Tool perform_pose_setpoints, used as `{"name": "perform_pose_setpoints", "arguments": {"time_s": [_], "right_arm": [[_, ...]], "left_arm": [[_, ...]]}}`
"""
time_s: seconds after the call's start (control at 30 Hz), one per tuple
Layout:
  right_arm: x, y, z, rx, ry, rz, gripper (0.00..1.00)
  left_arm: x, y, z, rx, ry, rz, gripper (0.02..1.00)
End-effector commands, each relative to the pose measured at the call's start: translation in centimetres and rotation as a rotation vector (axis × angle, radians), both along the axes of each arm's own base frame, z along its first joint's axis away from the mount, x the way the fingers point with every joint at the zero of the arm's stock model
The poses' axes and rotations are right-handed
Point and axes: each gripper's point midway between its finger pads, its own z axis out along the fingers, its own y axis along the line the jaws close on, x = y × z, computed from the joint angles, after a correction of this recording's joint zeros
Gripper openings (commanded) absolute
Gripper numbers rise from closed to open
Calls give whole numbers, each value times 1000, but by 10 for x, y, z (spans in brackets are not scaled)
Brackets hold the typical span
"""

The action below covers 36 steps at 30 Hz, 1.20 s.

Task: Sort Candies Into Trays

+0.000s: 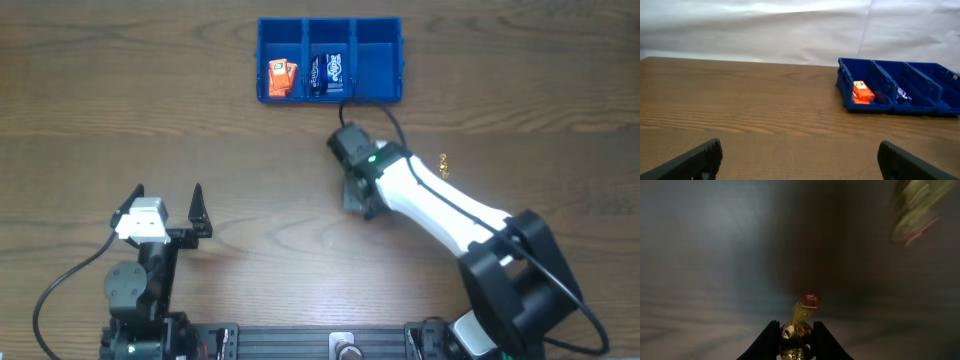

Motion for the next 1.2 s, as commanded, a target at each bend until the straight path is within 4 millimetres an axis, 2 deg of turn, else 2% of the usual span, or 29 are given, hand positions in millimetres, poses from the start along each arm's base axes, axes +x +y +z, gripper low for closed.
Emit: {"name": "perform_pose_setpoints", "arguments": {"time_s": [0.03,0.17,0.23,0.3,0.37,0.47,0.7,0.8,1.03,1.13,1.2], "right_arm": [[81,-7,101,-15,-308,0,218],[139,-19,173,-1,-509,-22,218],[164,-29,194,-2,-573,-61,218],[187,-32,203,-2,-612,-71,220],[210,-30,200,-8,-636,-59,226],[237,-21,179,-32,-642,-15,229],[266,-24,119,-68,-594,-8,229],[269,-26,112,-72,-586,-11,229],[270,-26,112,-71,-588,-11,231],[271,-26,113,-70,-593,-12,279],[271,-25,113,-68,-598,-13,351]], "left_arm": [[-1,-4,-16,6,46,-24,998],[-1,-4,-16,6,46,-24,998],[-1,-4,-16,6,46,-24,998],[-1,-4,-16,6,46,-24,998],[-1,-4,-16,6,46,-24,998],[-1,-4,-16,6,46,-24,998],[-1,-4,-16,6,46,-24,998],[-1,-4,-16,6,46,-24,998],[-1,-4,-16,6,46,-24,998],[-1,-4,-16,6,46,-24,998],[-1,-4,-16,6,46,-24,998]]}}
